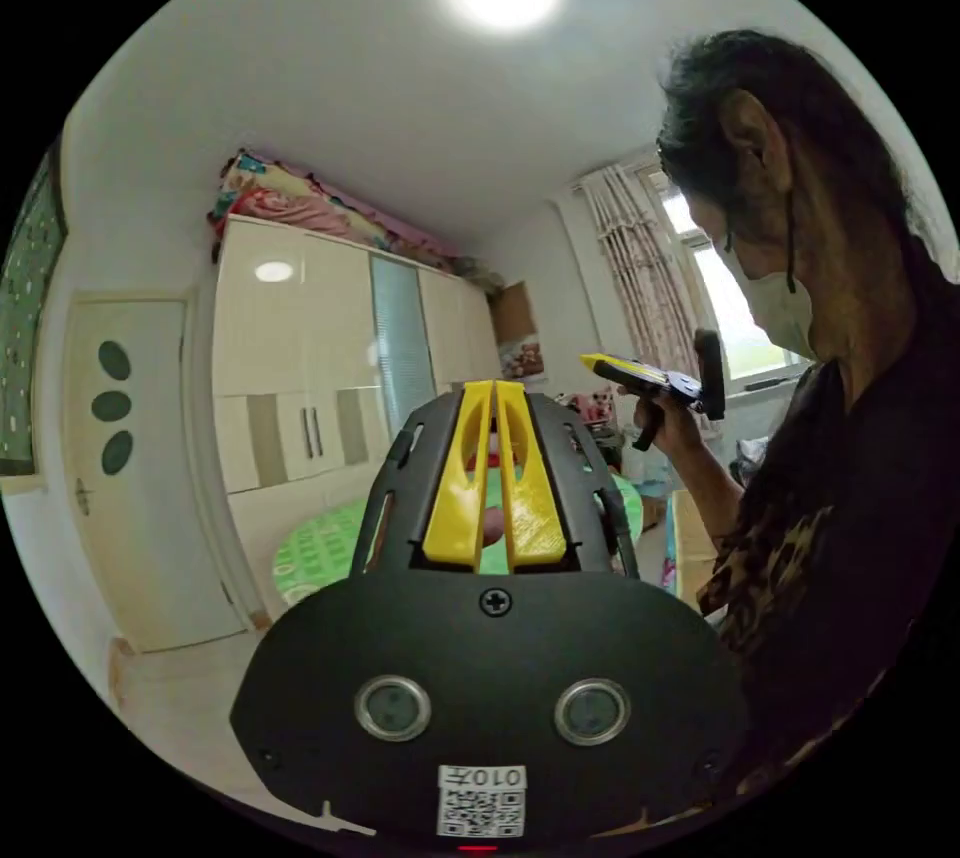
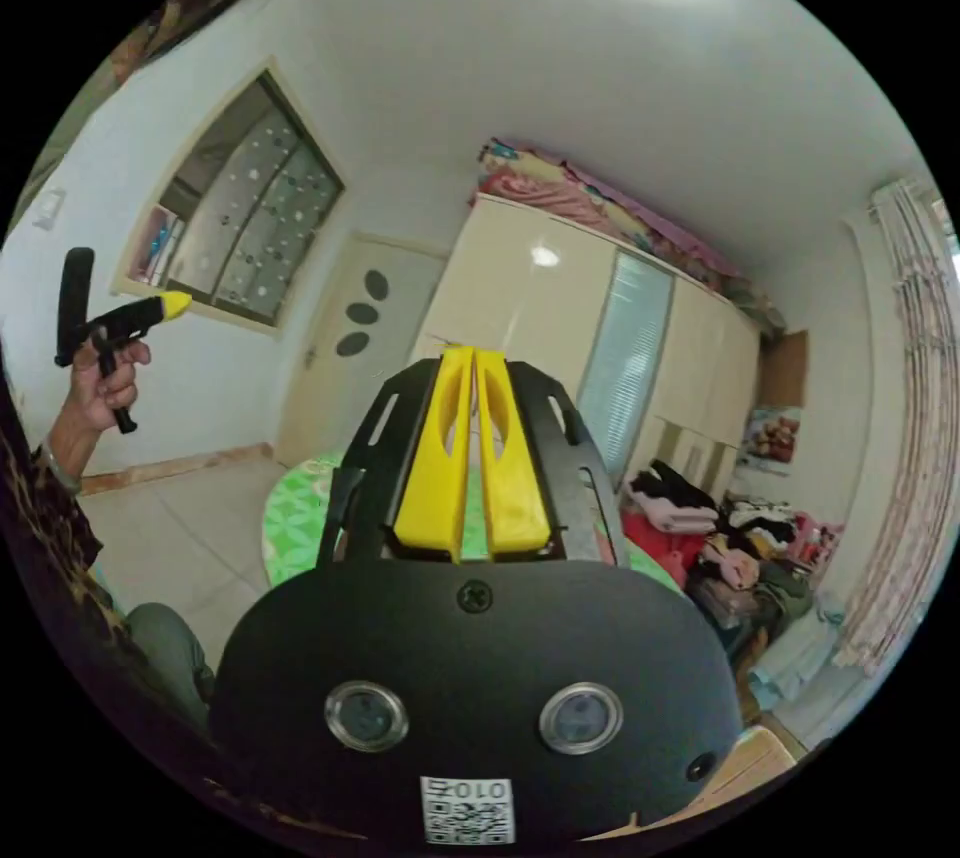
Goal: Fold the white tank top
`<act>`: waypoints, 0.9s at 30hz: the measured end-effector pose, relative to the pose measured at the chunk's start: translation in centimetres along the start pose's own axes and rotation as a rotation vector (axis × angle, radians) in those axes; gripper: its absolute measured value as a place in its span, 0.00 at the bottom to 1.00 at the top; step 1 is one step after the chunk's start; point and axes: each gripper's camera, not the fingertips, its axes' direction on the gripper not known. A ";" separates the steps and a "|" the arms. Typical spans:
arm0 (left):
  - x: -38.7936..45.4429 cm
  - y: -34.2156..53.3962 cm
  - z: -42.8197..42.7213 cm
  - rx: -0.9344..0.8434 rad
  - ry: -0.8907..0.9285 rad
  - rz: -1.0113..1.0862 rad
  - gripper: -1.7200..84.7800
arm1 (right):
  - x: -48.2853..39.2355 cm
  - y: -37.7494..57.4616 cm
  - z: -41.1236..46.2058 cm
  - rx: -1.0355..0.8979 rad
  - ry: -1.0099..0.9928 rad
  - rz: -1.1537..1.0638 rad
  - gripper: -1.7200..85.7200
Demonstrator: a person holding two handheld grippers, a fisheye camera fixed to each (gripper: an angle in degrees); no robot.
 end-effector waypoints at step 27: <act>8.5 19.2 36.4 -0.243 0.628 -0.527 0.02 | -29.1 42.5 -67.2 0.108 0.316 1.504 0.19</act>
